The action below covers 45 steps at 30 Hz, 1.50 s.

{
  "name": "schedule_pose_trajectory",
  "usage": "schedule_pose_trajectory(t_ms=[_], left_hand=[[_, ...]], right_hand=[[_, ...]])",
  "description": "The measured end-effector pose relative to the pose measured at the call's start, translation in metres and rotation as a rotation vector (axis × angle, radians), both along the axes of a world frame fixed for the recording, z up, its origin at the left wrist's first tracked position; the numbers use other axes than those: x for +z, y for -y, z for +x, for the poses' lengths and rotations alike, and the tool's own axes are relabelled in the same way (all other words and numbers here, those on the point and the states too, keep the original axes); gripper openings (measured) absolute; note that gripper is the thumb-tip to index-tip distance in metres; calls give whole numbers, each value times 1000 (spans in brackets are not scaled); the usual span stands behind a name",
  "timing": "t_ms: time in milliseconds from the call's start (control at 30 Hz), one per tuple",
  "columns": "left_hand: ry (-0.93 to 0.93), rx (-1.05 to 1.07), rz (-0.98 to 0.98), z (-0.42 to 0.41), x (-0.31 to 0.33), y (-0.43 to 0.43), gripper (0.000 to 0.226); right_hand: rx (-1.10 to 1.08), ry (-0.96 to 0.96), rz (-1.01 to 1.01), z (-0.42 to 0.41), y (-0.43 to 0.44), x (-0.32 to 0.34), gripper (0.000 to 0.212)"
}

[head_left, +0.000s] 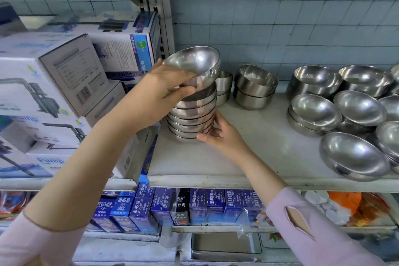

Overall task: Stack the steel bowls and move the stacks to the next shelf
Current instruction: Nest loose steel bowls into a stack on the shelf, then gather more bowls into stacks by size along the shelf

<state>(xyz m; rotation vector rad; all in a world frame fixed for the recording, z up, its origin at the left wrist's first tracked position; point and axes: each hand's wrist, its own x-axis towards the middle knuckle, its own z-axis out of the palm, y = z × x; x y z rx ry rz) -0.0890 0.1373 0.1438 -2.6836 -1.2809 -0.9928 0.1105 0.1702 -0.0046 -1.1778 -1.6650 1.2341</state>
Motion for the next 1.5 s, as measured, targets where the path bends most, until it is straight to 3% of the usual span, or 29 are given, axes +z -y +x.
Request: schedule_pose_trajectory(t_ms=[133, 300, 433, 633, 833, 933, 1033, 1133, 1233, 1367, 1500], left_hand=[[-14, 15, 25, 8, 0, 3, 41], [-14, -102, 104, 60, -3, -6, 34], [-81, -69, 49, 110, -37, -14, 37], [-163, 40, -68, 154, -123, -19, 15], [-141, 109, 86, 165, -161, -21, 13], [-35, 158, 44, 166, -164, -20, 37], [180, 260, -97, 165, -170, -13, 84], [526, 271, -420, 162, -171, -12, 108], [759, 300, -645, 158, -168, -17, 112], [735, 320, -656, 157, -166, -19, 105], [723, 260, -654, 155, -169, -18, 103]], right_hand=[[37, 90, -53, 35, 6, 27, 98], [-243, 273, 114, 143, 26, 70, 76], [-414, 454, 159, 204, 37, 86, 59], [-327, 699, 108, 232, 19, 67, 49], [-338, 873, 205, 236, 4, 52, 31], [-321, 841, 240, 239, 1, 50, 27], [-307, 736, 239, 242, 4, 49, 24], [-327, 634, 239, 243, 10, 52, 24], [-361, 571, 377, 239, 17, 59, 24], [-283, 588, 615, 217, 16, 70, 23], [-121, 596, 713, 178, 7, 69, 20]])
